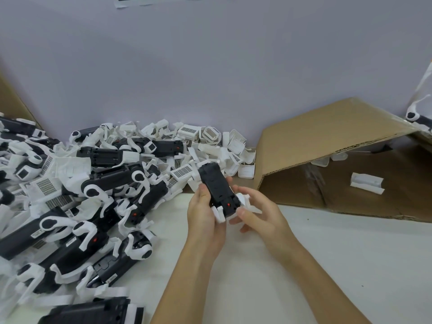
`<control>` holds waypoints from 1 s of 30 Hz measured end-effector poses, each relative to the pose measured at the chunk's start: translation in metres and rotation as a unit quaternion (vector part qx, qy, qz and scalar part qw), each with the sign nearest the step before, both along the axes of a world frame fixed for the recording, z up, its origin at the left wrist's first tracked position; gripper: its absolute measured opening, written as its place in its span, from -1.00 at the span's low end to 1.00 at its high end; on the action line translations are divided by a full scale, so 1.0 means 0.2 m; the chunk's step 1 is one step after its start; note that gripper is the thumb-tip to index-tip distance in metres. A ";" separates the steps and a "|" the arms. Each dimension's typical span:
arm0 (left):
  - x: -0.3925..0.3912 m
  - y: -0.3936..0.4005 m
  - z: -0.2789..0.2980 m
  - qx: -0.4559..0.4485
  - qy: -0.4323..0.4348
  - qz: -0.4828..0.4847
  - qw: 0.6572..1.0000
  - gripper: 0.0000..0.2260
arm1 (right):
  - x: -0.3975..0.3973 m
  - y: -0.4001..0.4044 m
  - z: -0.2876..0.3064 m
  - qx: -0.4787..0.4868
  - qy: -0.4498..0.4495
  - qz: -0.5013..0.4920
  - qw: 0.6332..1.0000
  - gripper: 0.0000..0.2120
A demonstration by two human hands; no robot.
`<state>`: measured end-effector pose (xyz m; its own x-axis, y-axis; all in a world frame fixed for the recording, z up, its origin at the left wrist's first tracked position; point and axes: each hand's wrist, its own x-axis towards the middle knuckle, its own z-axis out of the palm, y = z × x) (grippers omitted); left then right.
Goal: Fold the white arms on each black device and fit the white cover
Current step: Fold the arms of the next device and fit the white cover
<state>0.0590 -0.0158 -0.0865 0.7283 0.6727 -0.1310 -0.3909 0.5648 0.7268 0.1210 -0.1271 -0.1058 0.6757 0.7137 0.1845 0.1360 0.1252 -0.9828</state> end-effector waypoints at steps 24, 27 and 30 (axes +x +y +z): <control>0.02 -0.05 -0.02 0.065 -0.033 -0.031 0.997 -0.77 | -0.02 0.03 -0.01 -0.038 0.052 -0.006 0.998 -0.67; 0.01 -0.05 -0.01 0.070 -0.046 -0.034 0.996 -0.71 | -0.03 0.04 -0.01 -0.034 0.044 -0.013 0.998 -0.65; 0.02 -0.05 -0.02 0.080 -0.046 -0.037 0.995 -0.67 | -0.01 0.04 -0.03 -0.026 0.039 -0.015 0.999 -0.69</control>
<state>0.0621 -0.0267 -0.0906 0.7806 0.6235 0.0428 -0.4209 0.4739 0.7735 0.1182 -0.1196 -0.1114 0.7074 0.7006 0.0934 0.0611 0.0710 -0.9956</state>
